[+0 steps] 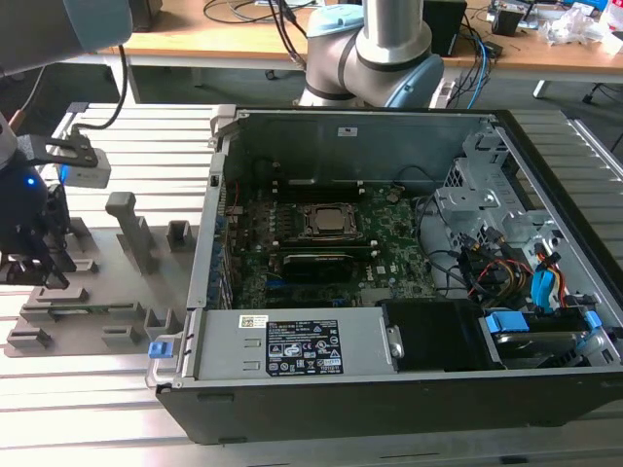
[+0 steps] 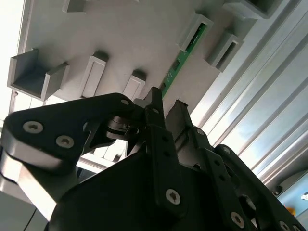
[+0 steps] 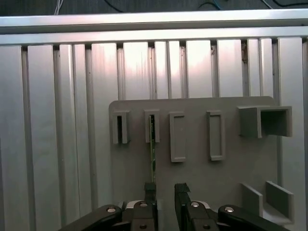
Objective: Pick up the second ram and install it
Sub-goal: 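Pick up the second ram and move it above second insertion slot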
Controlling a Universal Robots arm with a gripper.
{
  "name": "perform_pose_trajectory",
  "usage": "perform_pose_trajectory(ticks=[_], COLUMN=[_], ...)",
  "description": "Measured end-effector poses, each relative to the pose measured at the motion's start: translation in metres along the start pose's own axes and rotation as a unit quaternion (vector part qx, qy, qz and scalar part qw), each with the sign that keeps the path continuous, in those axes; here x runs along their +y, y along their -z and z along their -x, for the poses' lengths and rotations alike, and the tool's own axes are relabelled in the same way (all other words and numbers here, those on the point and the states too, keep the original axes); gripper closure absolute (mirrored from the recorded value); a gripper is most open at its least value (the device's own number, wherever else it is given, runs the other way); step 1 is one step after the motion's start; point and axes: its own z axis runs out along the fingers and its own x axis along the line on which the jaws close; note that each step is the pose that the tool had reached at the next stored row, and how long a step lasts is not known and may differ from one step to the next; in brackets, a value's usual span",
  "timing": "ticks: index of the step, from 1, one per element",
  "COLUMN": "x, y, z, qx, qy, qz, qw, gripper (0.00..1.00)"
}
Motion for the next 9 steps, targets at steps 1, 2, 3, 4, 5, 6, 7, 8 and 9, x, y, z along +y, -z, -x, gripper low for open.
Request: perform_pose_trajectory(ticks=[1,2,3,4,5,6,7,8,9], x=[0.0,0.0,0.0,0.0,0.0,0.0,0.0,0.0,0.0], y=[-0.0001,-0.0004,-0.0008,-0.0015,-0.0022,-0.0028,-0.0035,-0.0039,-0.0048], z=[-0.0001,-0.0001,-0.0001,-0.0002,-0.0003,-0.0003,-0.0004,-0.0005,-0.0006], qx=[0.0001,0.0001,0.0,-0.0001,-0.0001,0.0,-0.0001,-0.0001,0.0], qy=[0.0,0.0,0.0,0.001,0.0,0.0,0.0,0.0,0.0], qz=[0.0001,0.0001,0.0,-0.0001,0.0,0.0,-0.0001,-0.0001,0.0], qw=[1.0,1.0,1.0,1.0,1.0,1.0,1.0,1.0,1.0], gripper=[0.7,0.7,0.7,0.7,0.7,0.7,0.7,0.7,0.7])
